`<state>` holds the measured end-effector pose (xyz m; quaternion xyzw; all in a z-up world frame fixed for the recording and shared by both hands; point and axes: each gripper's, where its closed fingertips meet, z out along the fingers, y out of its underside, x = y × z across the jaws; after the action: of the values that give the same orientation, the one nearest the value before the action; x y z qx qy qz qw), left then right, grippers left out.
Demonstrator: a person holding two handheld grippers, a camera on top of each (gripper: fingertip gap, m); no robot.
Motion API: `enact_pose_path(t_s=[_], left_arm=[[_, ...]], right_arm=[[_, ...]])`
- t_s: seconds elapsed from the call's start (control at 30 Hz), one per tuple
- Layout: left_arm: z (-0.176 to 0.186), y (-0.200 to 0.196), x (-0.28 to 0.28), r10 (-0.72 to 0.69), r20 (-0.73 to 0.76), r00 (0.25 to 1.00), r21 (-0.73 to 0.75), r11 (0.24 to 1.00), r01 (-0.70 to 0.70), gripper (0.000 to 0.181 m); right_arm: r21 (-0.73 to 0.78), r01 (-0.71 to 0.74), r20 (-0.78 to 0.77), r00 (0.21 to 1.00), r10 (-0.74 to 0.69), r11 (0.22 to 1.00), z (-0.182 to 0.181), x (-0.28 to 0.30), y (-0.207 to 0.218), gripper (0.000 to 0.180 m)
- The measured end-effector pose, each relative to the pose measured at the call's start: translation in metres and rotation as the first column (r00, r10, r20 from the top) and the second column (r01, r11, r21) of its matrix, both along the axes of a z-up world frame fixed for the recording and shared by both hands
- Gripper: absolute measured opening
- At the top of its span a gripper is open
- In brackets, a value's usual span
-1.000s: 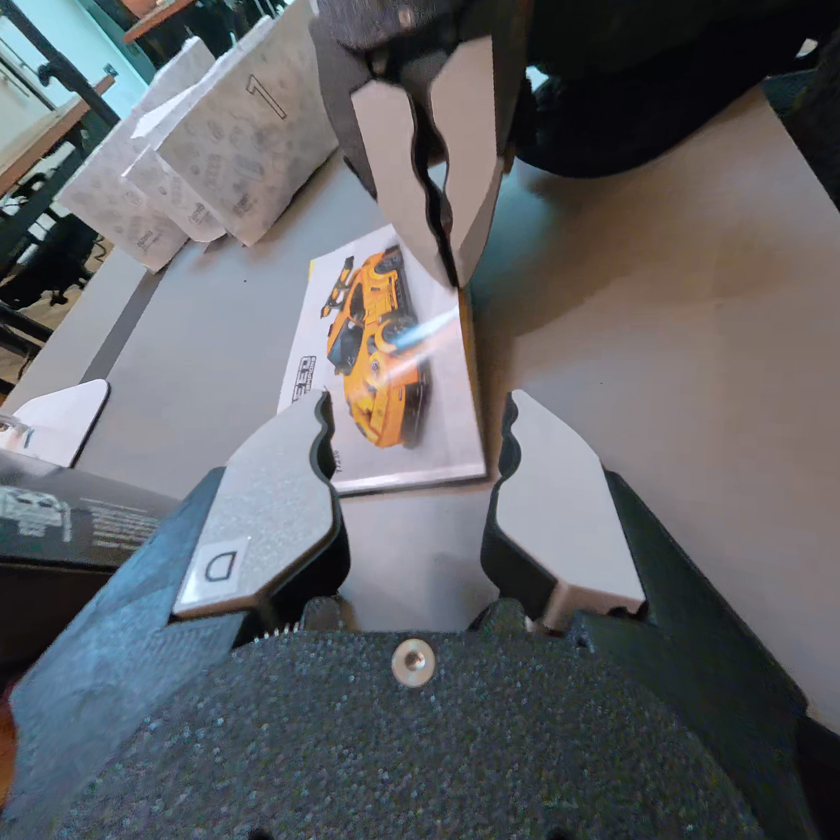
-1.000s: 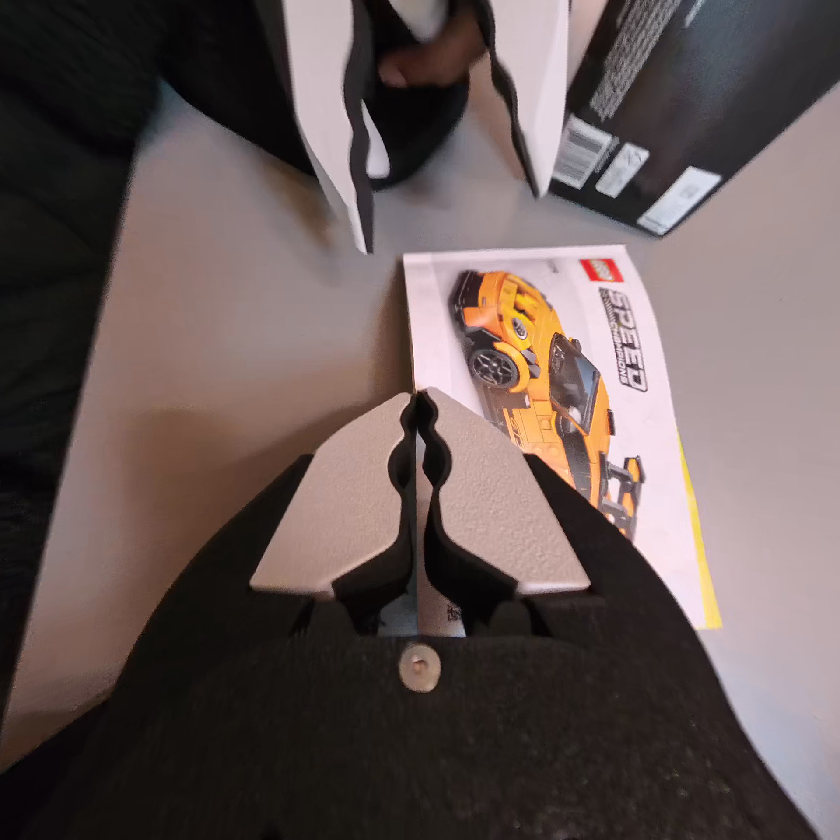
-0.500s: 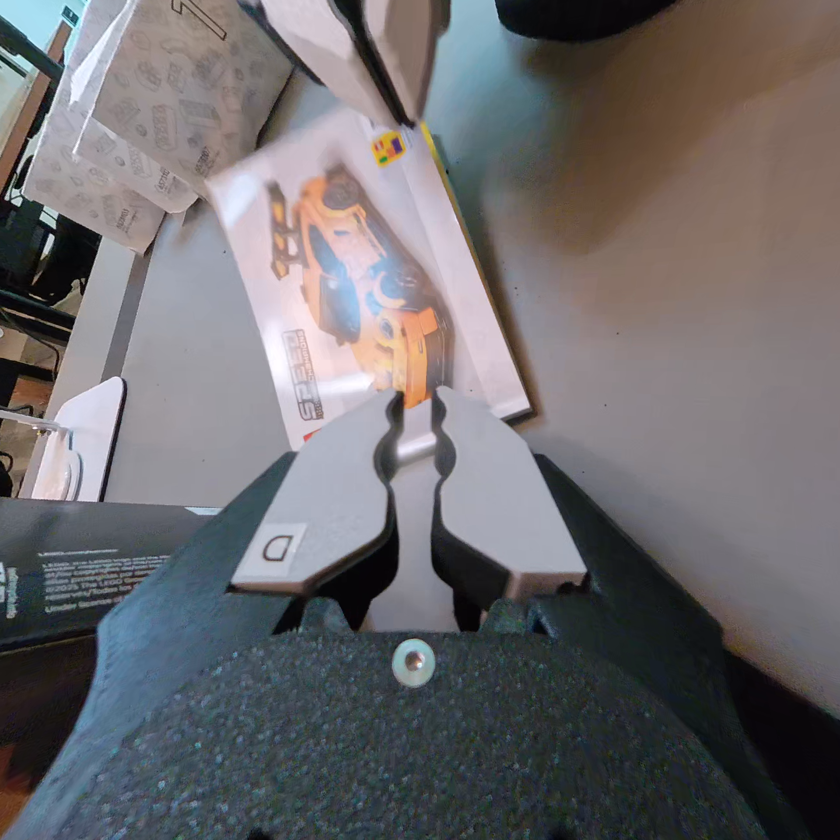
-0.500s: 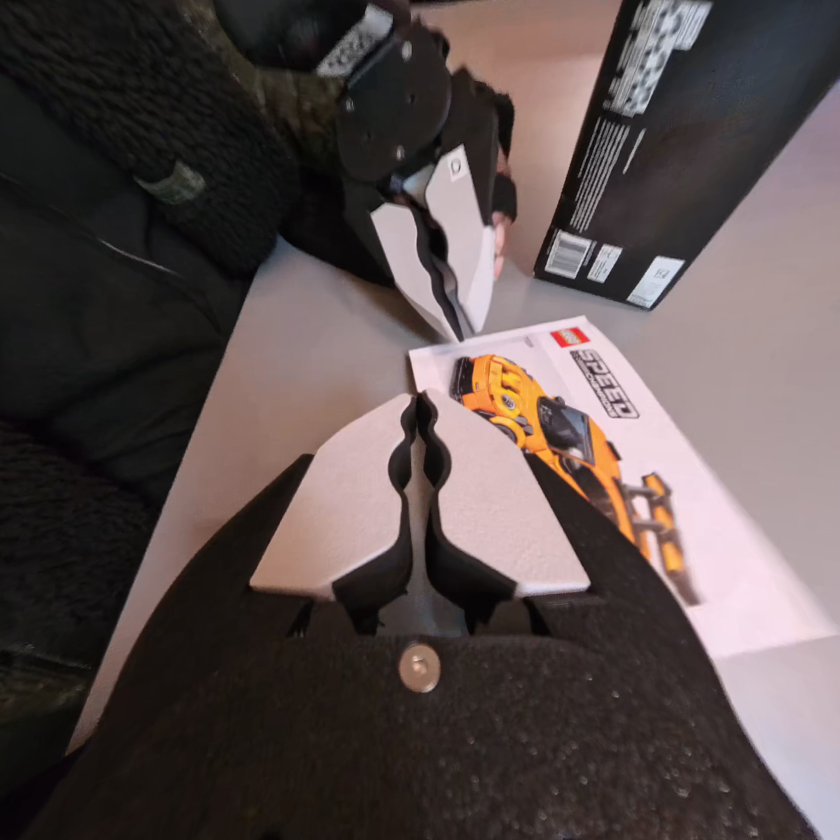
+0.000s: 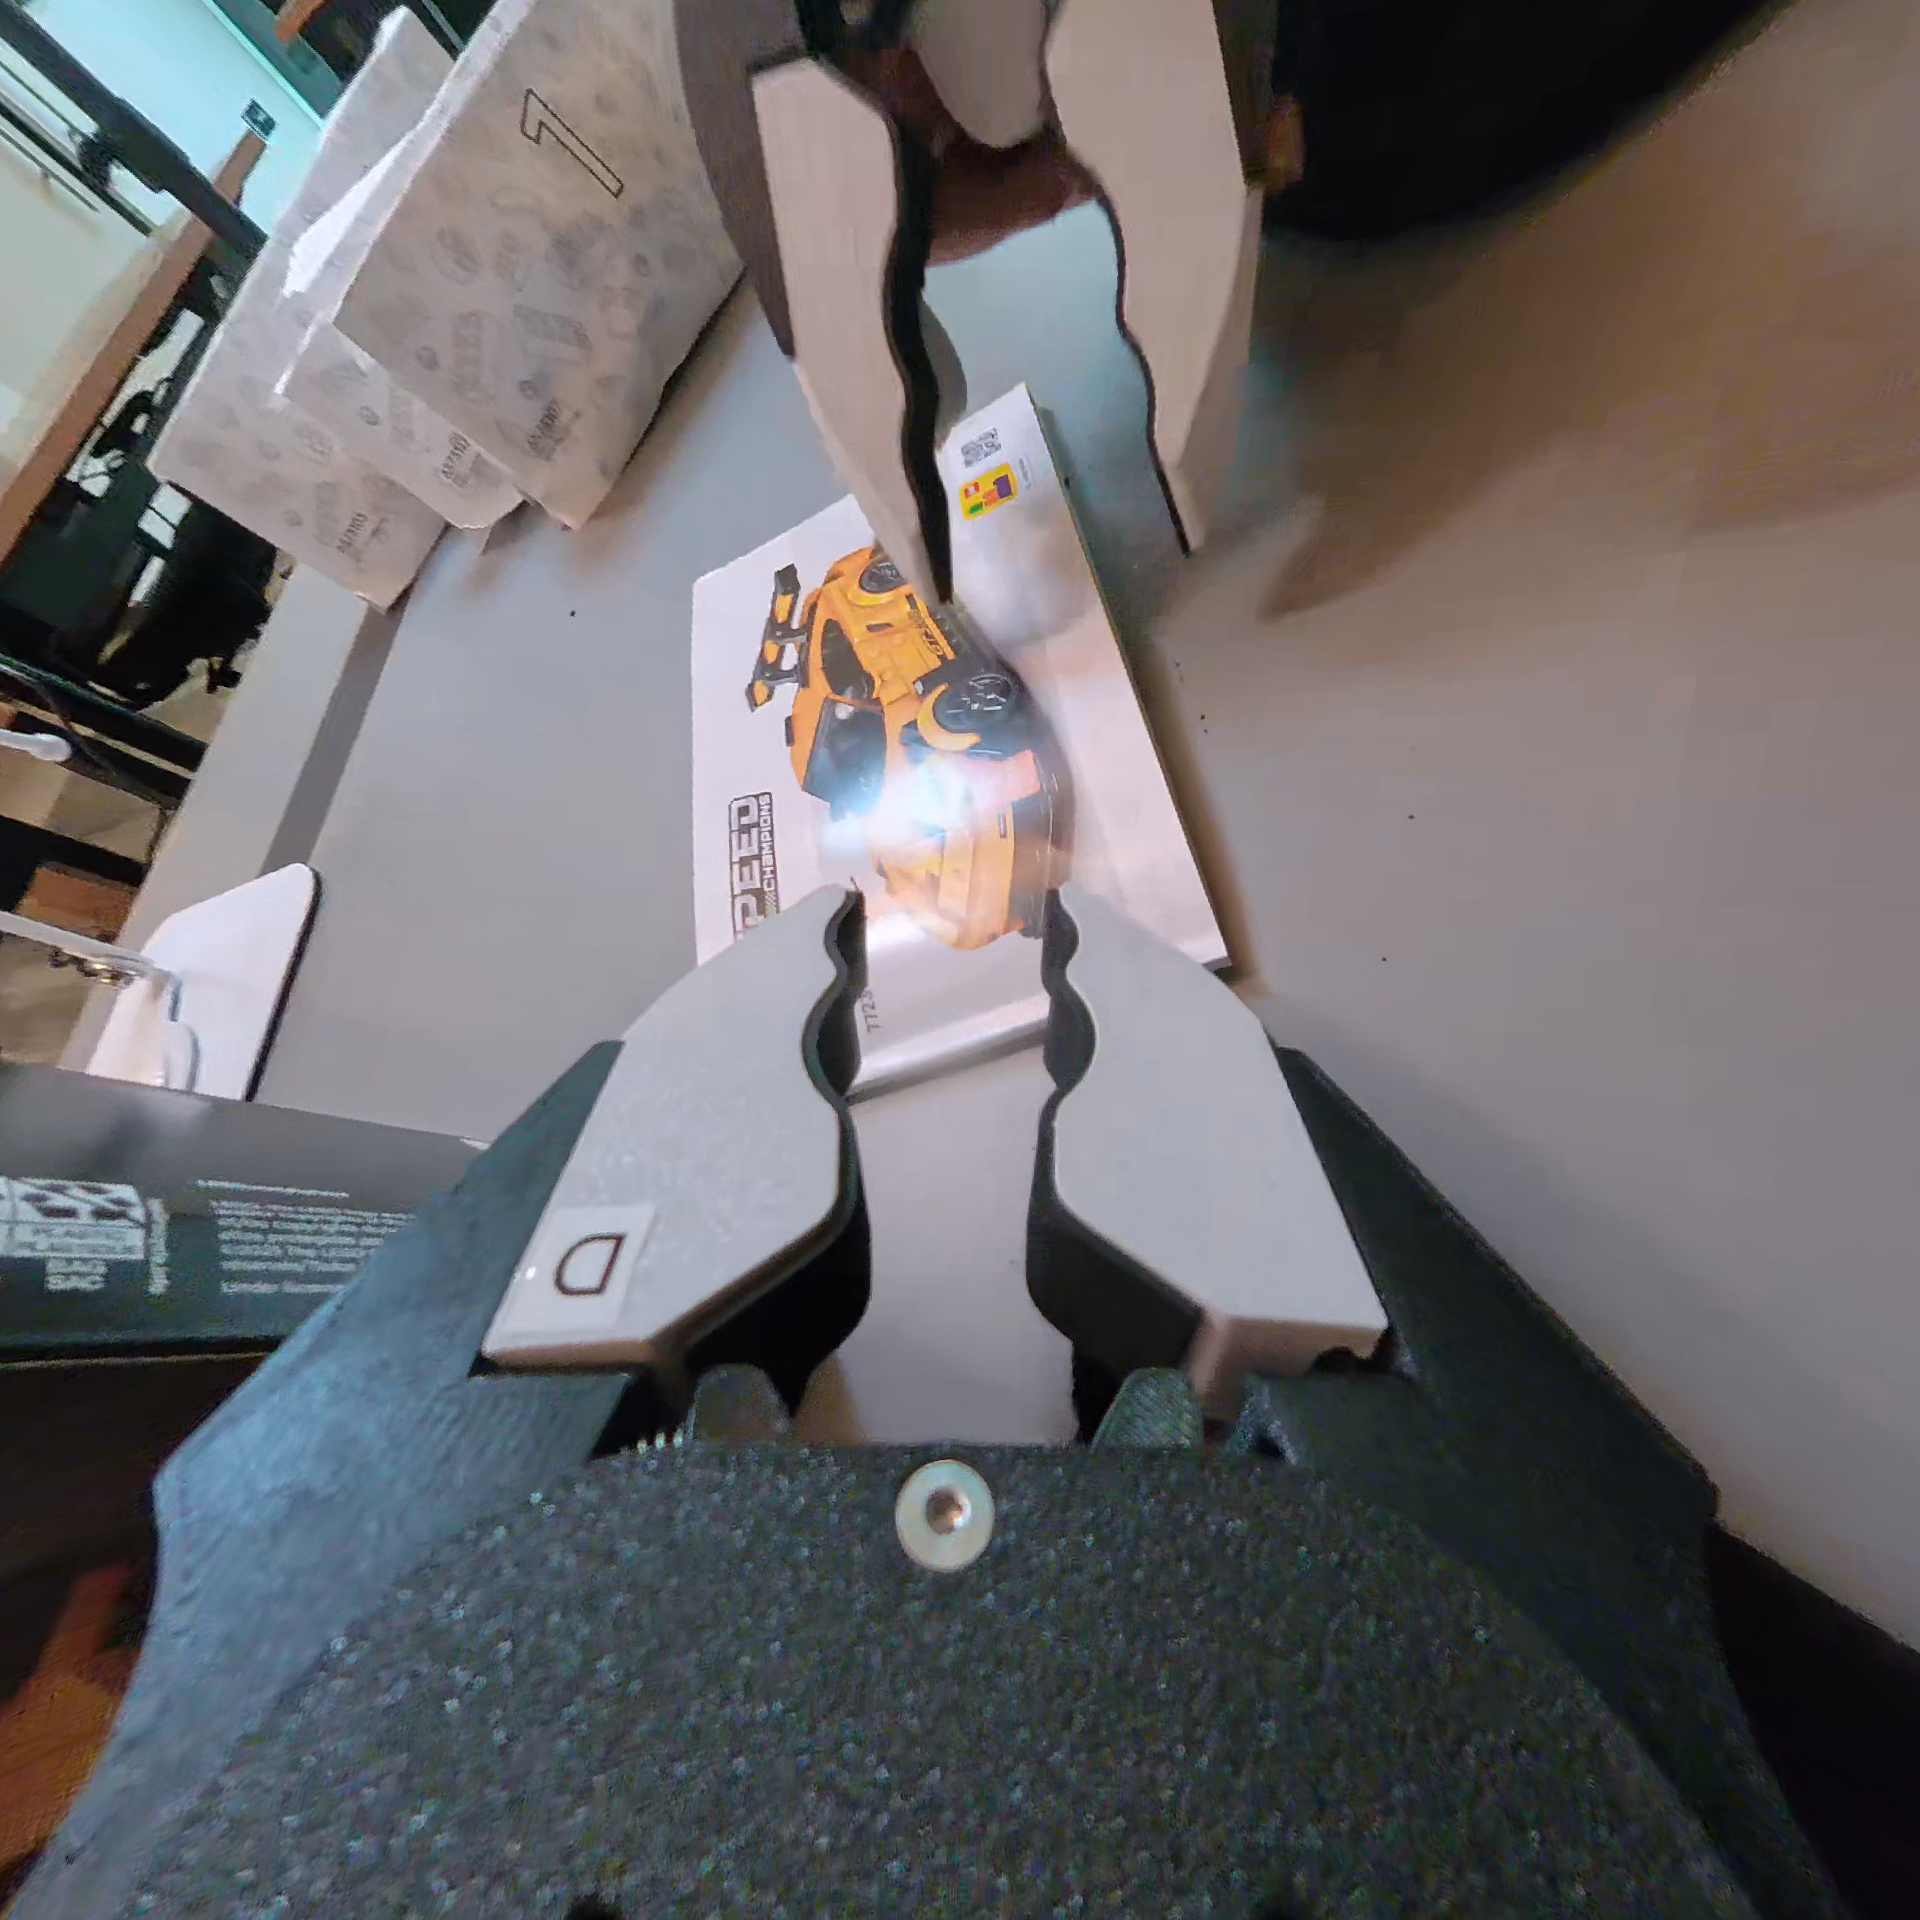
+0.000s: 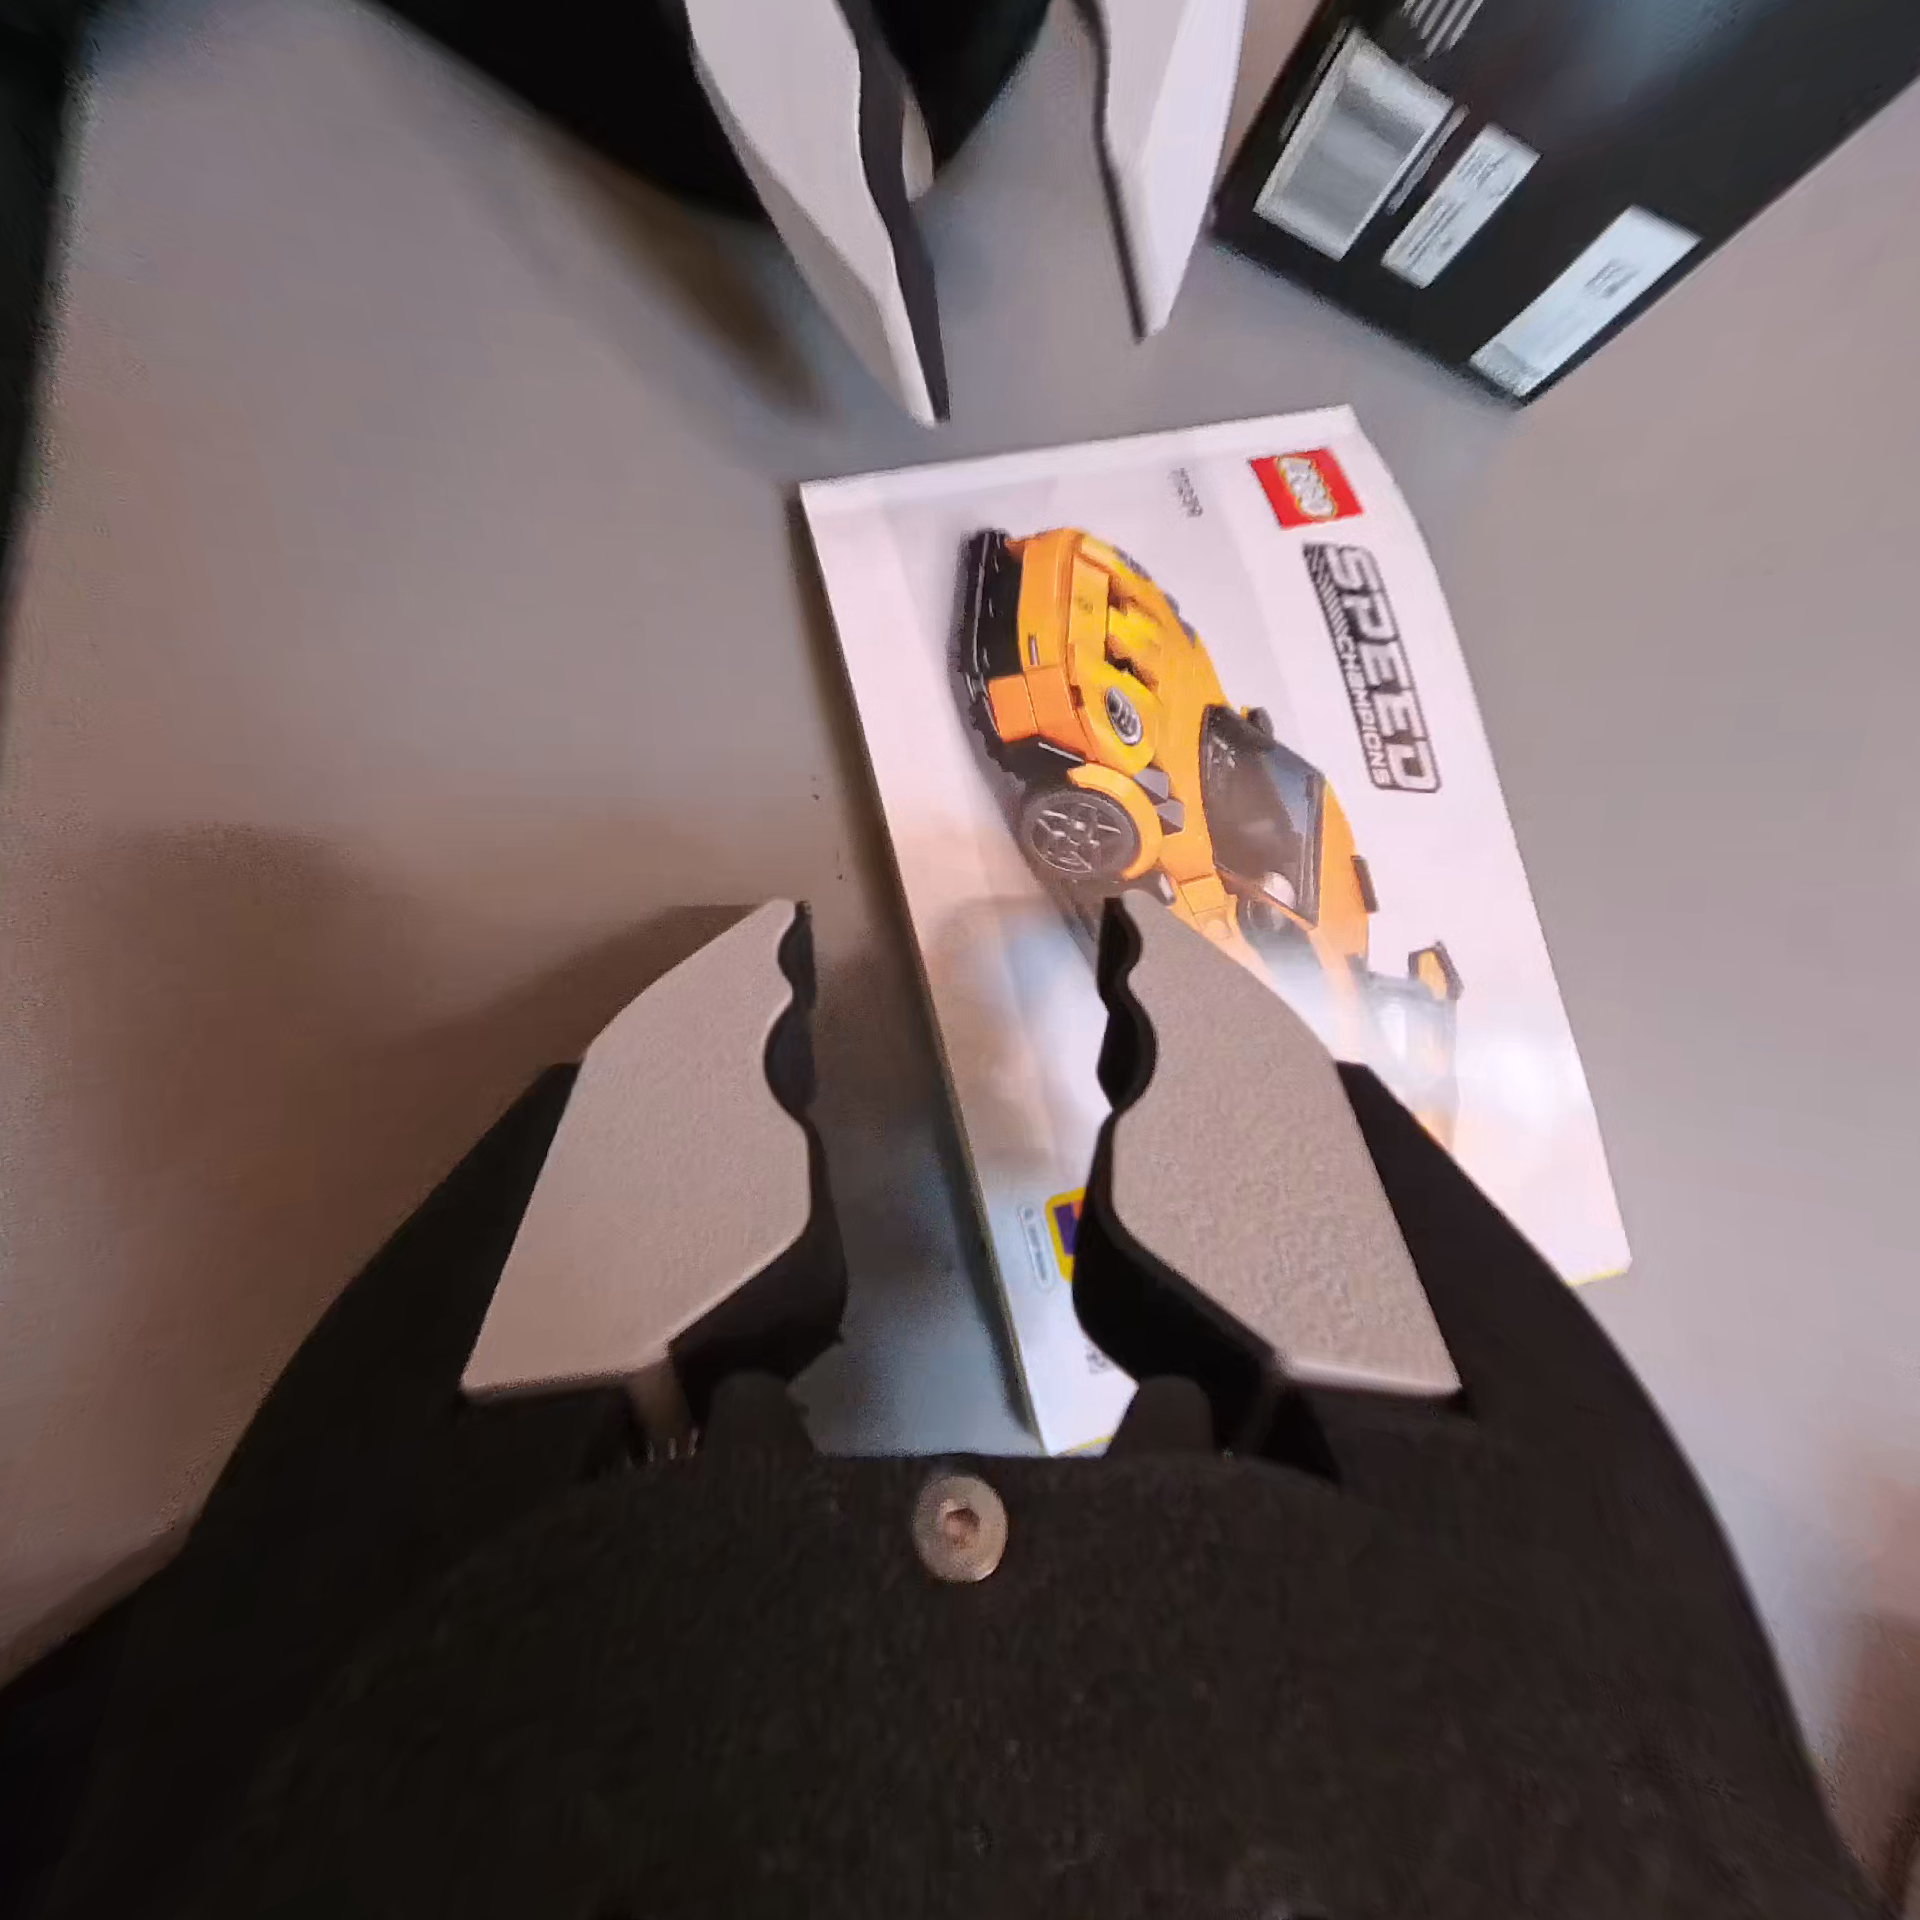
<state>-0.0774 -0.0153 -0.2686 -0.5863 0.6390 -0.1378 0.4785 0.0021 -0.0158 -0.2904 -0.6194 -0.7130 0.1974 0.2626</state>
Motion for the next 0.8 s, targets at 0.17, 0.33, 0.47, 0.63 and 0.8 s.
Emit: enact_pose_path(t_s=[0.17, 0.33, 0.47, 0.63, 0.8], left_arm=[[-0.004, -0.006, -0.001, -0.036, 0.006, 0.999, -0.069, 0.997, 0.037, 0.035], [-0.003, -0.015, -0.001, -0.089, 0.028, 0.996, -0.09, 0.992, 0.091, 0.052], [-0.01, -0.017, 0.0, -0.106, -0.023, 0.994, -0.066, 0.992, 0.104, 0.062], [-0.015, -0.013, 0.002, -0.088, -0.068, 0.994, -0.038, 0.996, 0.085, 0.06], [-0.015, -0.008, -0.001, -0.054, -0.059, 0.997, -0.055, 0.997, 0.051, 0.053]], right_arm=[[0.066, -0.054, 0.059, 0.997, 0.05, 0.996, -0.018, -0.006, 0.003, 0.008], [0.088, -0.066, 0.041, 0.997, 0.062, 0.994, -0.011, -0.008, 0.001, 0.0], [-0.018, -0.053, -0.125, 0.991, 0.051, 0.998, 0.019, -0.007, -0.004, 0.0], [0.07, 0.007, -0.176, 0.984, 0.005, 0.998, 0.031, -0.003, 0.011, 0.006], [0.152, -0.007, -0.081, 0.997, 0.019, 0.988, 0.008, -0.025, 0.006, 0.035]])
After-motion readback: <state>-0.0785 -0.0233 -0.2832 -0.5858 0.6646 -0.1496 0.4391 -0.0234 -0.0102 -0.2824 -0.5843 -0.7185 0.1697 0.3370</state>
